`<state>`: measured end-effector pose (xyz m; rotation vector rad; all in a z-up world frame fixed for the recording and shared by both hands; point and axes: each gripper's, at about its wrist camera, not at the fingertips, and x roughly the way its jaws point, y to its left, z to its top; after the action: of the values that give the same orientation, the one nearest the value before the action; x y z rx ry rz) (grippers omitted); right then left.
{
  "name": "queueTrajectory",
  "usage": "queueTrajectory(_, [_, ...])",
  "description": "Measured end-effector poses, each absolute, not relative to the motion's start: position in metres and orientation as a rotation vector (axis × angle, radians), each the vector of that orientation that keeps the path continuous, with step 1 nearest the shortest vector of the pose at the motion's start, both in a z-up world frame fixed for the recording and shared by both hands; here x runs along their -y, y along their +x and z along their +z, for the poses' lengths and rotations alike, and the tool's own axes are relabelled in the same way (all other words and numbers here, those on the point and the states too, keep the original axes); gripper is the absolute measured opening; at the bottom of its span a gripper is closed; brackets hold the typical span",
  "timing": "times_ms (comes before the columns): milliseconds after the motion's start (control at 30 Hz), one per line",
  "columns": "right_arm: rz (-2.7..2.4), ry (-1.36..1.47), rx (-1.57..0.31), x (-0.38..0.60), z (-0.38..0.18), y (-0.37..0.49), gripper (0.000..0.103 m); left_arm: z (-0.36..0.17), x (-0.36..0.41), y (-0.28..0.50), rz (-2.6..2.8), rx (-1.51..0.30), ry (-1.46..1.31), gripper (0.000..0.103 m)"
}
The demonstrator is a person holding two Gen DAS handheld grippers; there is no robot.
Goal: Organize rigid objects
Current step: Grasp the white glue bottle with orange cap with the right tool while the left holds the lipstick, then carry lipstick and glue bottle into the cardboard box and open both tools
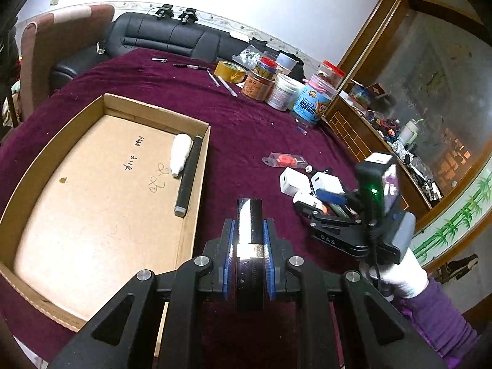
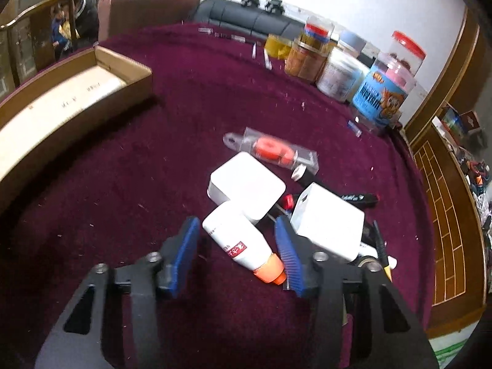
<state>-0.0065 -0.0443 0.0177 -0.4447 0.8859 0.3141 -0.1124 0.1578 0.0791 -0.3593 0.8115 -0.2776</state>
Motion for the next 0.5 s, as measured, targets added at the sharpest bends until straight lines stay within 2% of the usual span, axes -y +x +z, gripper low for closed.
queueTrajectory(100, [0.332, -0.365, -0.929, 0.049, 0.020, -0.006, 0.040, 0.080, -0.160, -0.116, -0.278, -0.807, -0.358, 0.014])
queueTrajectory(167, [0.388, -0.266, -0.973, 0.054, 0.024, -0.007, 0.027, 0.079, -0.162, -0.116, -0.276, -0.807, -0.363, 0.014])
queueTrajectory(200, [0.416, -0.218, -1.002, 0.056, 0.026, -0.008, 0.026, 0.079, -0.163, -0.116, -0.276, -0.808, -0.367, 0.014])
queueTrajectory(333, [0.458, -0.144, -1.050, 0.054, 0.026, -0.015, 0.026, 0.077, -0.163, -0.118, -0.281, -0.812, -0.377, 0.014])
queueTrajectory(500, [0.380, -0.225, -1.026, 0.040, 0.016, -0.016, 0.026, 0.078, -0.166, -0.124, -0.282, -0.808, -0.385, 0.014])
